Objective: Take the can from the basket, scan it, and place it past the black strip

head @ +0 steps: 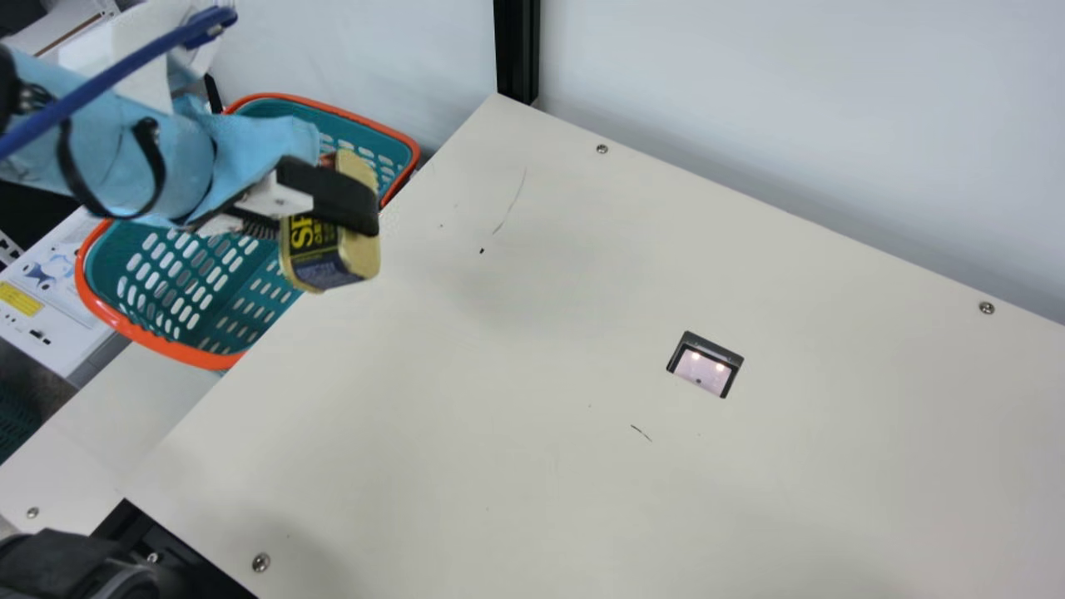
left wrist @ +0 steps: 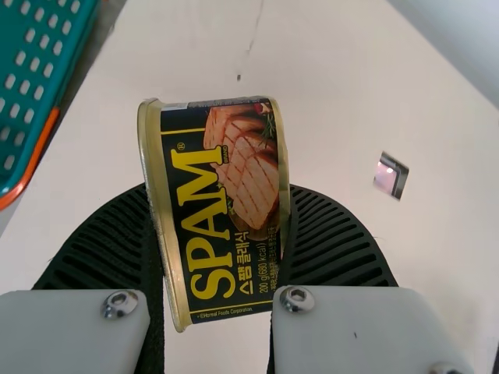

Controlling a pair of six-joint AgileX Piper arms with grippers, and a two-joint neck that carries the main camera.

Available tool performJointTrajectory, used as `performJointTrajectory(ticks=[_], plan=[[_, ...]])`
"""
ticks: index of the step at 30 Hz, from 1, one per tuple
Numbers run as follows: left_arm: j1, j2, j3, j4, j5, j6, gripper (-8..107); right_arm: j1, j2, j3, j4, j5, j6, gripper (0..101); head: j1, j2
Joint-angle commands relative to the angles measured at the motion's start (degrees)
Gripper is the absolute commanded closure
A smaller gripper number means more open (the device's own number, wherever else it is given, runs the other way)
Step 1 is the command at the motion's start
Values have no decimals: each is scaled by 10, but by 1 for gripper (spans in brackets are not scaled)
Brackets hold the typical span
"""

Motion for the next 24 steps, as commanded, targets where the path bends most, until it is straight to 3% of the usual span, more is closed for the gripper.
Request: performJointTrajectory(ticks=[1,24], plan=[[-10,8,14,-6,30,6,89,0,0,0,0,0,0,0,-20,7],[-71,44,67,-218,30,-44,89,0,0,0,0,0,0,0,-20,7]])
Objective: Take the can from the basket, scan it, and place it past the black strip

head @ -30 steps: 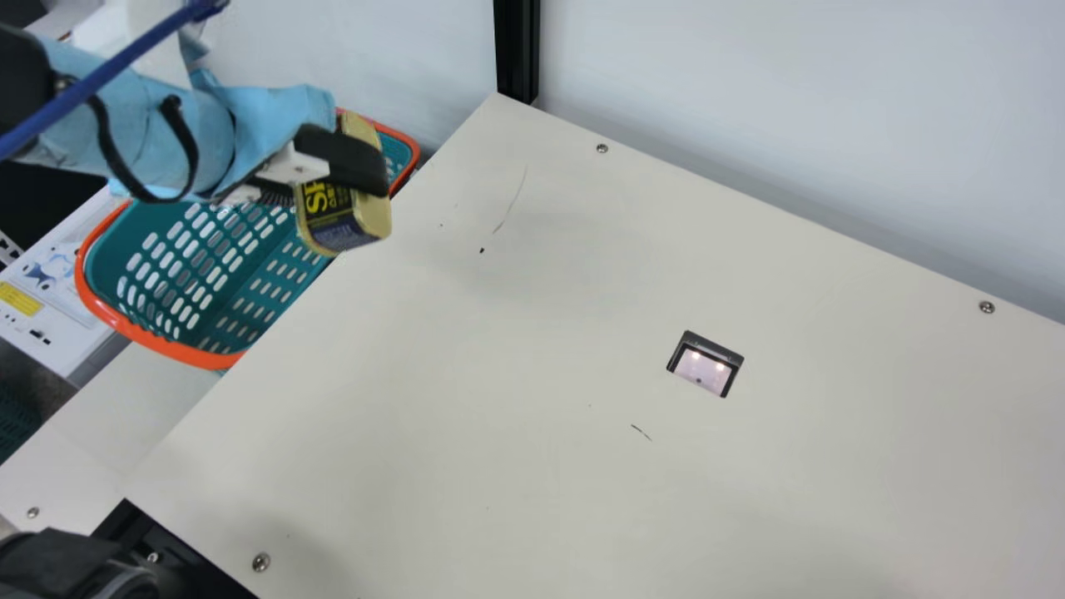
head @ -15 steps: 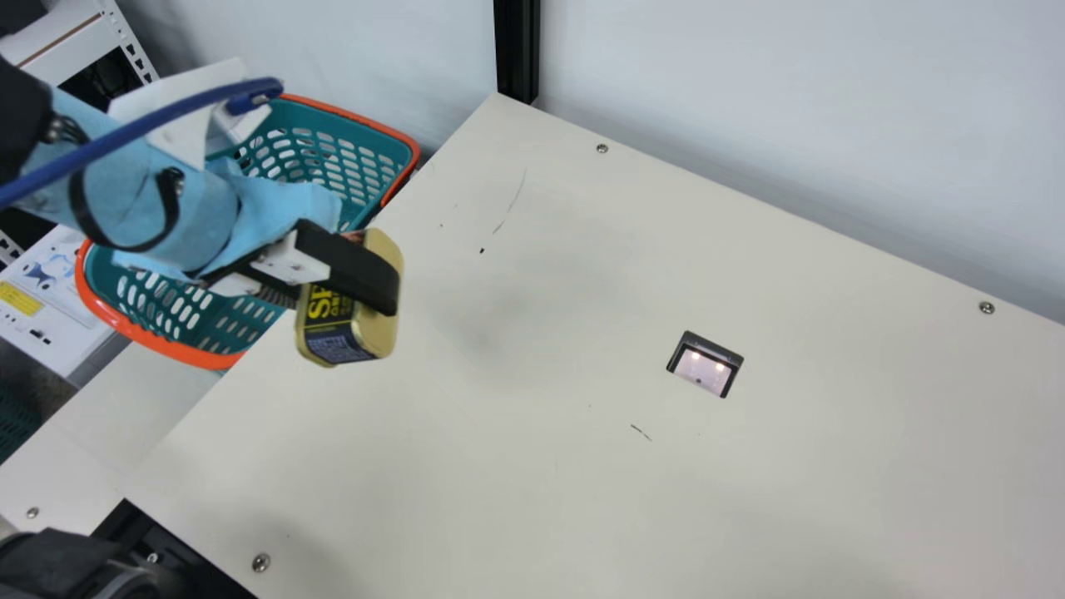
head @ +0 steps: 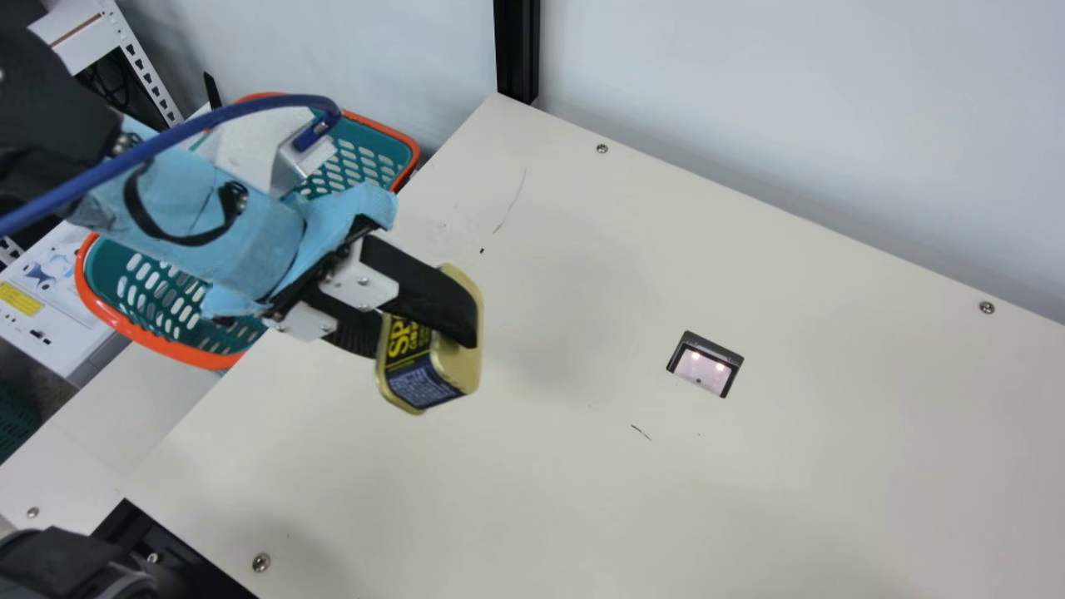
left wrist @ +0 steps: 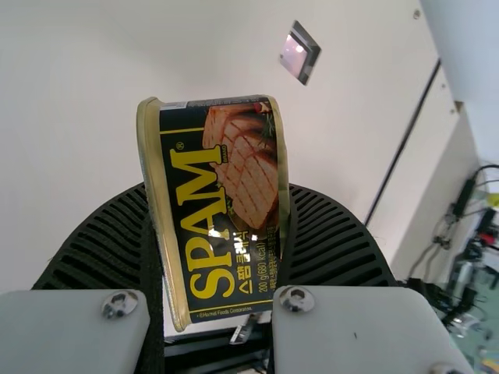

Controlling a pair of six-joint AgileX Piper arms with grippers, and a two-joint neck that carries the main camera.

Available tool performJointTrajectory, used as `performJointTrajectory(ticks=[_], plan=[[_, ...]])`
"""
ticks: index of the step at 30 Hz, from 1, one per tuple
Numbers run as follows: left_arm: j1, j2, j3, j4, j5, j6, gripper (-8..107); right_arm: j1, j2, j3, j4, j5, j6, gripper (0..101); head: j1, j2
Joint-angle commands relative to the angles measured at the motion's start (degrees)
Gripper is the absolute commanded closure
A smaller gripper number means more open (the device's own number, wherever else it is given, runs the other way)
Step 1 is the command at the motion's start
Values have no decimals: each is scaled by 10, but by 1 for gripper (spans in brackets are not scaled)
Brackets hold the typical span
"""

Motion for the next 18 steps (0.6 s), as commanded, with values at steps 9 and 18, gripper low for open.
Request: performJointTrajectory(ticks=[9,18], plan=[[19,0,1,-22,-1,-28,89,0,0,0,0,0,0,0,-20,7],[19,0,1,-22,0,-28,89,0,0,0,0,0,0,0,-20,7]])
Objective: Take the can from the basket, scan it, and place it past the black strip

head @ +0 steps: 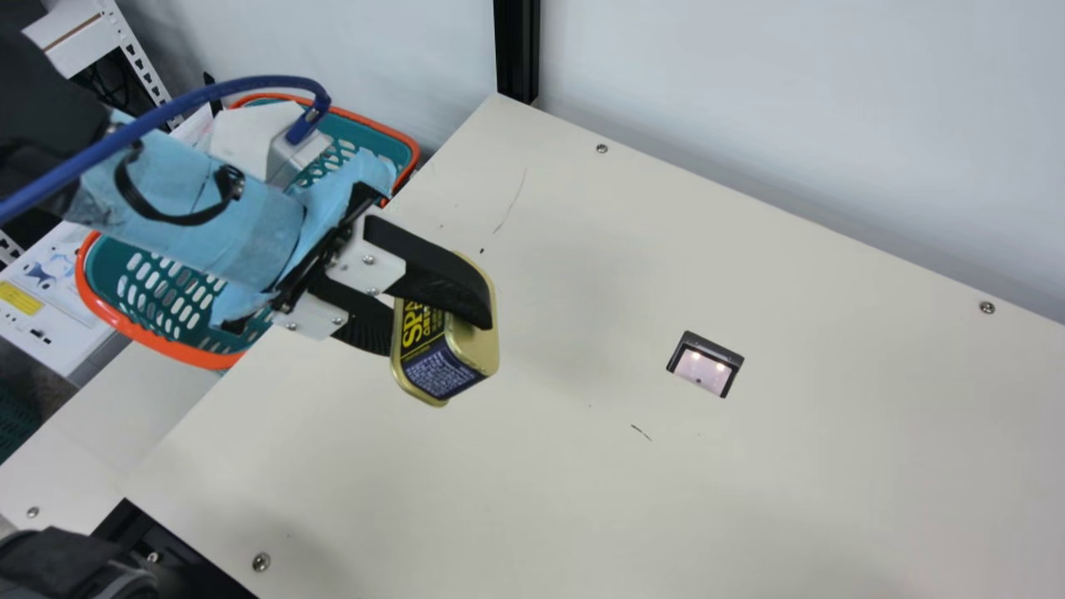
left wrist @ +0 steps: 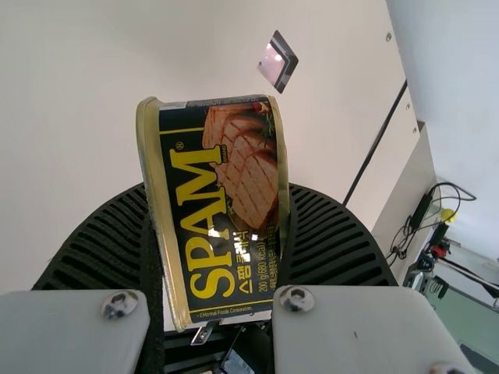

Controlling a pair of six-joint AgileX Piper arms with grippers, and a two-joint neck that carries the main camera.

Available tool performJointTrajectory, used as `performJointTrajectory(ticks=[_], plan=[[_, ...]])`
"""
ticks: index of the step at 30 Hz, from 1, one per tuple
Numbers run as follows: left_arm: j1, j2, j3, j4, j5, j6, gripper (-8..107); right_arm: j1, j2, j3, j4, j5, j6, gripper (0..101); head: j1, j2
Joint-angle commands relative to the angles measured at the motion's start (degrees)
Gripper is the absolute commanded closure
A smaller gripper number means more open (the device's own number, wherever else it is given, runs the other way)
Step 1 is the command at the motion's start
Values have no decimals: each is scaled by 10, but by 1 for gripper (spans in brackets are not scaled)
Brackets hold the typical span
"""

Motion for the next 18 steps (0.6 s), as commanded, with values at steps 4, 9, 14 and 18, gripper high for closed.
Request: performJointTrajectory(ticks=[4,9,14,18], plan=[[0,0,0,0,0,0,89,0,0,0,0,0,0,0,-20,7],[0,0,0,0,0,0,89,0,0,0,0,0,0,0,-20,7],[0,0,0,0,0,0,89,0,0,0,0,0,0,0,-20,7],[1,1,0,0,0,2,89,0,0,0,0,0,0,0,-20,7]])
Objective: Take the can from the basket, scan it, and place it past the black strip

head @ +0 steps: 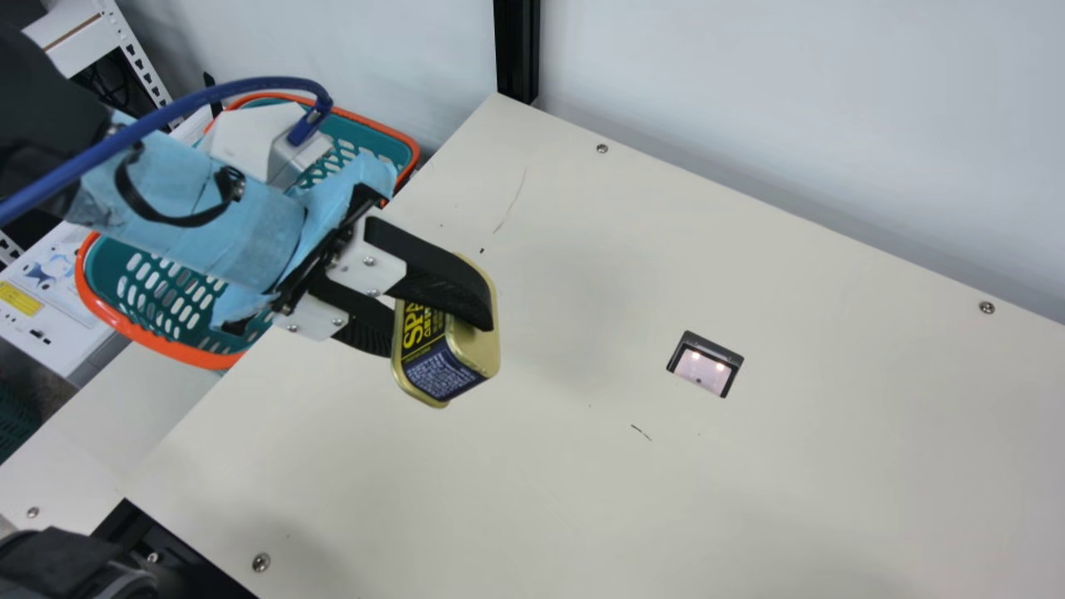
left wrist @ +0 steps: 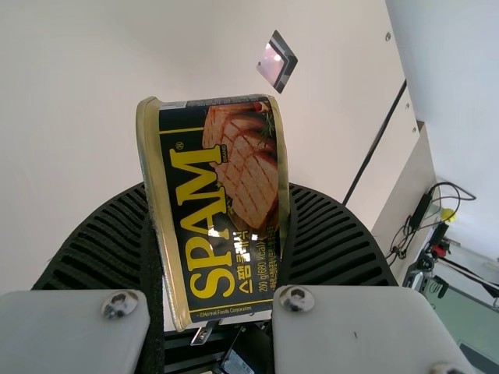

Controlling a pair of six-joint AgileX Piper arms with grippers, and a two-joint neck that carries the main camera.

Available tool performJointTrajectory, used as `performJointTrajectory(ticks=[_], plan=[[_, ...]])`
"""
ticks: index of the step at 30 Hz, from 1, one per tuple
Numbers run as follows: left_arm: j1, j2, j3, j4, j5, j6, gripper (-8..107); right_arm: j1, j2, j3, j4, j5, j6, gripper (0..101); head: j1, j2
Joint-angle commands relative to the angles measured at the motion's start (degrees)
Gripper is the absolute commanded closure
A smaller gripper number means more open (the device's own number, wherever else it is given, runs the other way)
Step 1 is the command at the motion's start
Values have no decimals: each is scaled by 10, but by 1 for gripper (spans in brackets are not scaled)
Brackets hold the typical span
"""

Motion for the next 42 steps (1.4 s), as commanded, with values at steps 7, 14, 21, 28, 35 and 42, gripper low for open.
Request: performJointTrajectory(ticks=[7,14,21,28,35,42], plan=[[-26,-8,-28,37,-19,9,89,0,0,0,0,0,0,0,-20,7],[-110,-8,-84,136,-28,4,89,0,0,0,0,0,0,0,-20,7],[-196,12,-145,224,0,7,89,0,0,0,0,0,0,0,-20,7],[-272,44,-162,269,1,34,89,0,0,0,0,0,0,0,-20,7],[-321,71,-160,292,1,86,89,0,0,0,0,0,0,0,-17,-4],[-347,94,-156,311,1,137,89,0,0,0,0,0,0,0,-6,-76]])
